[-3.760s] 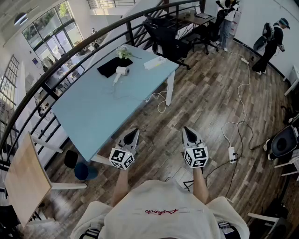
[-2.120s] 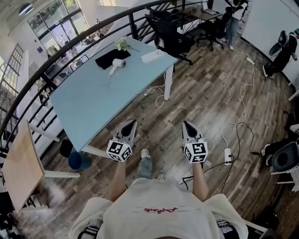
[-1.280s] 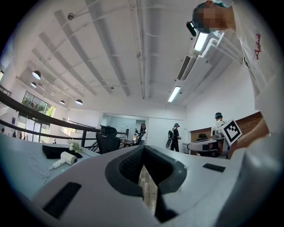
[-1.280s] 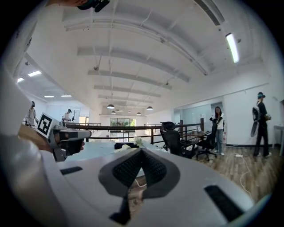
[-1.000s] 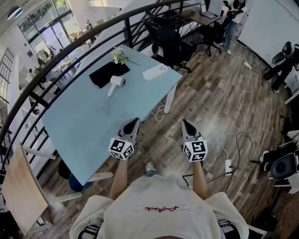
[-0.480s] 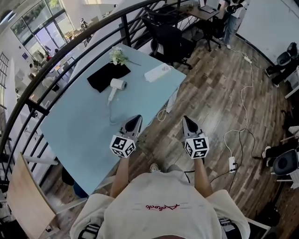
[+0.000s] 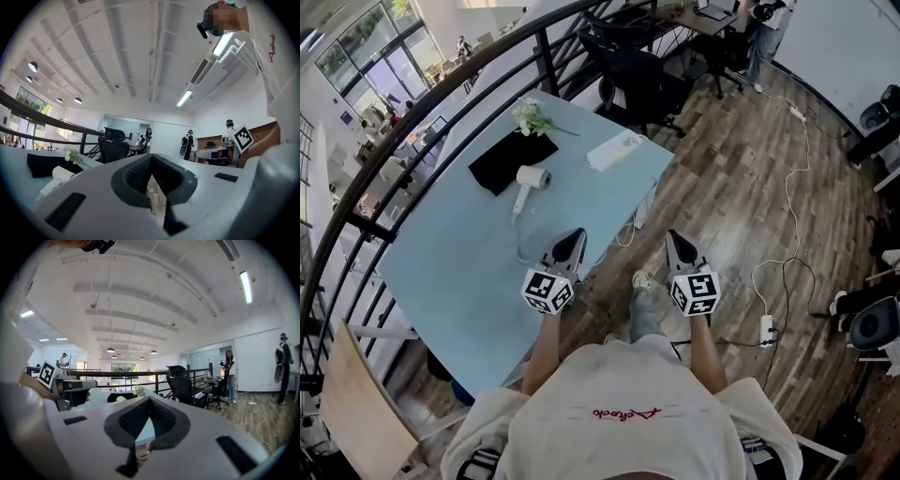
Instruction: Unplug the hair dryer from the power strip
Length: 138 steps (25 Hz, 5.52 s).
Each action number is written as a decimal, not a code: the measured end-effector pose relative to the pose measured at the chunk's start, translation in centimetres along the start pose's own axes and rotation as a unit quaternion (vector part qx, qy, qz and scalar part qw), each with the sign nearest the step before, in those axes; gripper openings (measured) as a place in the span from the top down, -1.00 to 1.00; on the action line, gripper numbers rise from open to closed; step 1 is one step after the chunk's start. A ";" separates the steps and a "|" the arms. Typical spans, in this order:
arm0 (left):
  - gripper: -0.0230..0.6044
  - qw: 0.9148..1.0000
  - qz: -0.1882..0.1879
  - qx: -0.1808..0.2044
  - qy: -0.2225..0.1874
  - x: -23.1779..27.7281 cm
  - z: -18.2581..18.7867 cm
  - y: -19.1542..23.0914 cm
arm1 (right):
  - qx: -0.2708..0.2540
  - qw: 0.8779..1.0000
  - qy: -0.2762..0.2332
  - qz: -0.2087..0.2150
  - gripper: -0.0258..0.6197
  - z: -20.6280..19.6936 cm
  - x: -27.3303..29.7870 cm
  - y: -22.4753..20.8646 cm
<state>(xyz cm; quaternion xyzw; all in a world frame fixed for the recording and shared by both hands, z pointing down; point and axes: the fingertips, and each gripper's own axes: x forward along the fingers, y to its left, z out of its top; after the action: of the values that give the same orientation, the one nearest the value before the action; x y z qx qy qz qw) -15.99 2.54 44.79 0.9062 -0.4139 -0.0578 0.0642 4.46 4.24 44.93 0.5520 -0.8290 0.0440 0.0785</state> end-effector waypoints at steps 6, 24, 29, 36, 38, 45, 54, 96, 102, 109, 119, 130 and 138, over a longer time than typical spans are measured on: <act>0.90 1.000 0.005 0.000 0.001 4.0 -0.3 2.2 | 0.005 1.000 -0.002 0.008 0.87 -0.2 4.0 -2.4; 0.90 0.999 0.051 0.001 0.010 17.7 0.8 8.5 | 0.020 0.998 -0.004 0.056 0.87 2.2 17.0 -12.1; 0.90 0.998 0.067 0.004 0.014 21.7 1.2 10.3 | 0.024 0.997 -0.006 0.073 0.87 3.0 20.3 -14.8; 0.90 0.994 0.106 -0.006 0.013 26.1 1.1 12.5 | 0.029 0.995 0.000 0.099 0.87 3.2 24.5 -18.7; 0.90 0.993 0.113 -0.005 0.017 26.6 0.9 13.3 | 0.030 0.994 0.002 0.106 0.87 3.1 25.6 -19.0; 0.90 0.990 0.135 -0.001 0.037 27.9 -0.4 15.8 | 0.041 0.991 0.014 0.124 0.87 2.0 28.6 -19.8; 0.90 0.990 0.126 -0.004 0.058 29.5 -2.1 18.4 | 0.049 0.991 0.025 0.123 0.87 1.4 31.7 -19.5; 0.82 0.976 0.076 -0.038 0.201 32.4 -17.7 24.8 | 0.077 0.980 0.142 0.114 0.87 -9.7 38.5 -17.6; 0.35 0.973 0.056 -0.009 0.223 33.4 -19.0 24.3 | 0.077 0.980 0.143 0.115 0.86 -9.7 38.6 -17.7; 0.05 0.962 0.037 0.038 0.266 34.7 -21.3 23.8 | 0.077 0.979 0.146 0.116 0.87 -10.2 38.7 -18.0; 0.04 0.950 0.023 0.075 0.302 36.0 -22.7 23.8 | 0.081 0.979 0.149 0.112 0.86 -10.6 39.1 -18.5; 0.04 0.953 0.014 0.069 0.296 35.9 -22.7 23.9 | 0.103 0.972 0.140 0.160 0.36 -10.9 39.9 -16.5; 0.04 0.953 0.013 0.069 0.294 36.0 -22.8 23.8 | 0.080 0.969 0.161 0.170 0.20 -12.2 40.5 -15.5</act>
<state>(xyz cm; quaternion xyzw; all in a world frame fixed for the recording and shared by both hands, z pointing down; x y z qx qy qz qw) -6.69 -38.60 69.26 0.8799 -0.3913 0.2408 0.1213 4.42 -36.54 63.97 0.3929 -0.8810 0.2111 0.1578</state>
